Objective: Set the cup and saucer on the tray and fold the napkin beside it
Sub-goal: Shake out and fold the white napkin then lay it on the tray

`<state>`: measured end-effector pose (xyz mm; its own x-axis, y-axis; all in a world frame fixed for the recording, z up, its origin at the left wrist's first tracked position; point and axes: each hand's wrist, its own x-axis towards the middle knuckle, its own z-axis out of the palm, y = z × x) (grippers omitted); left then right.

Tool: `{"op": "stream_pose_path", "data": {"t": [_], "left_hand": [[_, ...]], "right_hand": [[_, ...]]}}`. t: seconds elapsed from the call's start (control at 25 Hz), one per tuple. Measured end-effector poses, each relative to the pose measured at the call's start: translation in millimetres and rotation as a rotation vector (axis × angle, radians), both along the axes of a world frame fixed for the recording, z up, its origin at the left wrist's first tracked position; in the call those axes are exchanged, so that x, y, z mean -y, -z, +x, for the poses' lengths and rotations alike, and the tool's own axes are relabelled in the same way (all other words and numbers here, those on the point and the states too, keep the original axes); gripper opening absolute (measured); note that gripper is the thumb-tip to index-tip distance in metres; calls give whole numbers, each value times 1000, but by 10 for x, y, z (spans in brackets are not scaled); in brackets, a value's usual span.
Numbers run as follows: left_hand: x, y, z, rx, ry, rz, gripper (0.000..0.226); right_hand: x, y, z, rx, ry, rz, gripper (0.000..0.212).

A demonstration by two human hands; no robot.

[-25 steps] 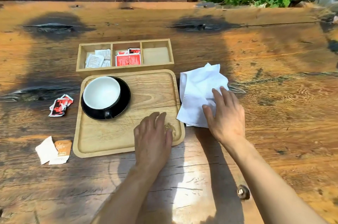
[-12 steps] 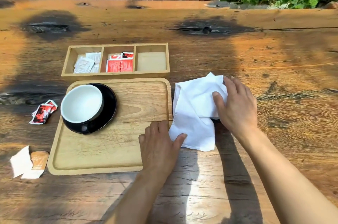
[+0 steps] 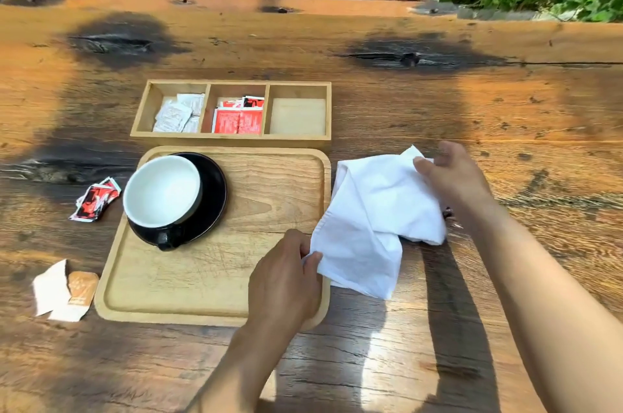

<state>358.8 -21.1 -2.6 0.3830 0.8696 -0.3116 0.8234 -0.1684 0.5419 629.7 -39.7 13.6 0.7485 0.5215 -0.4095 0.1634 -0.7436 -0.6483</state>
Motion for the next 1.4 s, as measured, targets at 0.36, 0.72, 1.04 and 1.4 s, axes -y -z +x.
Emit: {"op": "stream_pose_path", "data": {"t": [0.36,0.72,1.04,1.4], "left_hand": [[-129,-88,-202,75,-44,87,20],[-53,-196,-337,103,-34,150,21],[-126,-181,-535,83,-75,191,9],[-336,-340,-646,243,-319,155,9]], "right_hand": [[-22,187,-54,-33,168,-80,22],[19,81,-146,91,139,-77,37],[-98,133,-139,114,131,-220,15],[93,-77,-170,176,286,84,11]]}}
